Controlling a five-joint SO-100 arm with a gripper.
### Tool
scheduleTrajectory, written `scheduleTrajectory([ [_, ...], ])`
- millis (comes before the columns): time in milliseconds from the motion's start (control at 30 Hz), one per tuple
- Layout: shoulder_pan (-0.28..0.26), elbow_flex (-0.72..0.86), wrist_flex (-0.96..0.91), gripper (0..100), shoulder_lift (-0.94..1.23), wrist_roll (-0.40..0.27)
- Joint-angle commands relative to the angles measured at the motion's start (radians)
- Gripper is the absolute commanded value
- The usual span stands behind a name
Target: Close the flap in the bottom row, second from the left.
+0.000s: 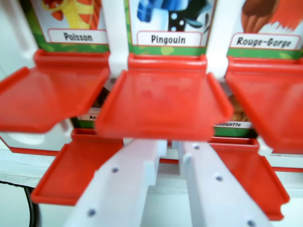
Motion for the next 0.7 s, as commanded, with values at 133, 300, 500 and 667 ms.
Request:
scheduleTrajectory([
  [133,0.038,-0.032,0.201,0,0.345,-0.023],
  [300,0.081,-0.023,0.347,0,0.486,-0.043],
  [500,0.098,-0.044,0.489,0,0.609,-0.035],
  [667,0.091,-0.095,0.595,0,0.68,-0.025],
])
